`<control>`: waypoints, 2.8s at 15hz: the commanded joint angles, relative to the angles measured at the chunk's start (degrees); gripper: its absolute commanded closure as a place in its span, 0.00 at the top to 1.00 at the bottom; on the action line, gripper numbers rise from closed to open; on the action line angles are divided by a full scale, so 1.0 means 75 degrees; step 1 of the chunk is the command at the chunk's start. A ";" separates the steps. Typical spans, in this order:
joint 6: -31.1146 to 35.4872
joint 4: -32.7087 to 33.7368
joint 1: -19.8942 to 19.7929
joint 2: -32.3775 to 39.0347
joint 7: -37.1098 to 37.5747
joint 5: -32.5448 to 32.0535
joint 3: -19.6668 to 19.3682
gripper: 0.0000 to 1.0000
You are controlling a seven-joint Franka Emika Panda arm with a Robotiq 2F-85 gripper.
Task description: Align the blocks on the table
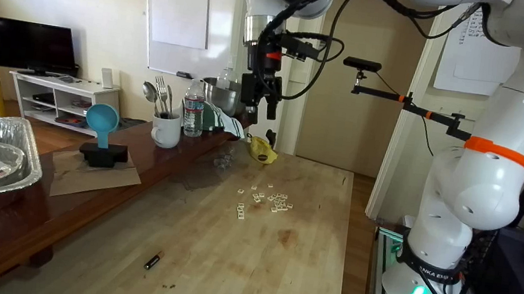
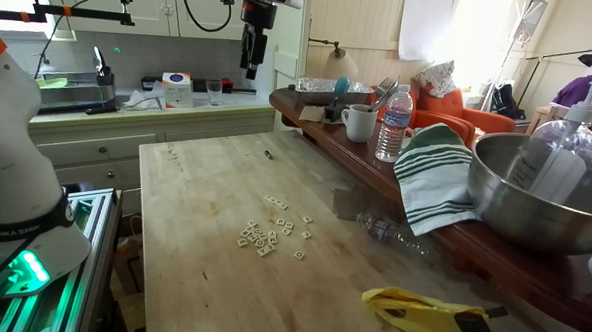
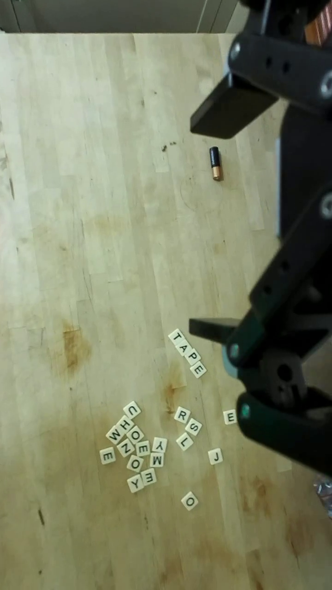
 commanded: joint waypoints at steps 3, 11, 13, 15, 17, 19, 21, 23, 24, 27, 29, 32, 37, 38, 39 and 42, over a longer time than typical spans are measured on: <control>0.1609 -0.1073 -0.0118 -0.0262 -0.1419 0.0124 -0.0393 1.00; 0.2065 -0.1925 -0.0445 -0.0434 -0.3102 -0.0004 -0.1120 1.00; 0.2089 -0.2073 -0.0532 -0.0419 -0.3520 -0.0142 -0.1249 1.00; 0.2193 -0.2017 -0.0638 -0.0336 -0.3171 -0.0210 -0.1268 1.00; 0.2004 -0.1860 -0.0613 -0.0225 -0.3285 -0.0124 -0.1273 1.00; 0.2020 -0.1860 -0.0635 -0.0227 -0.3276 -0.0134 -0.1279 1.00; 0.2035 -0.1934 -0.0607 -0.0353 -0.3391 -0.0253 -0.1240 1.00; 0.2087 -0.2164 -0.0565 -0.0261 -0.3820 -0.1024 -0.1107 1.00; 0.2151 -0.2318 -0.0561 -0.0173 -0.4000 -0.1267 -0.1101 1.00; 0.2666 -0.2903 -0.0546 -0.0039 -0.4926 -0.1850 -0.1181 1.00; 0.3465 -0.3264 -0.0587 0.0092 -0.5414 -0.1938 -0.1325 1.00; 0.4598 -0.3487 -0.0644 0.0563 -0.6122 -0.1696 -0.1565 1.00; 0.4766 -0.3378 -0.0756 0.0873 -0.5951 -0.1341 -0.1579 1.00; 0.4777 -0.3344 -0.0765 0.0948 -0.5951 -0.1306 -0.1578 1.00; 0.4777 -0.3318 -0.0768 0.0983 -0.5951 -0.1286 -0.1575 1.00; 0.5166 -0.3420 -0.0802 0.0963 -0.5732 -0.1785 -0.1532 1.00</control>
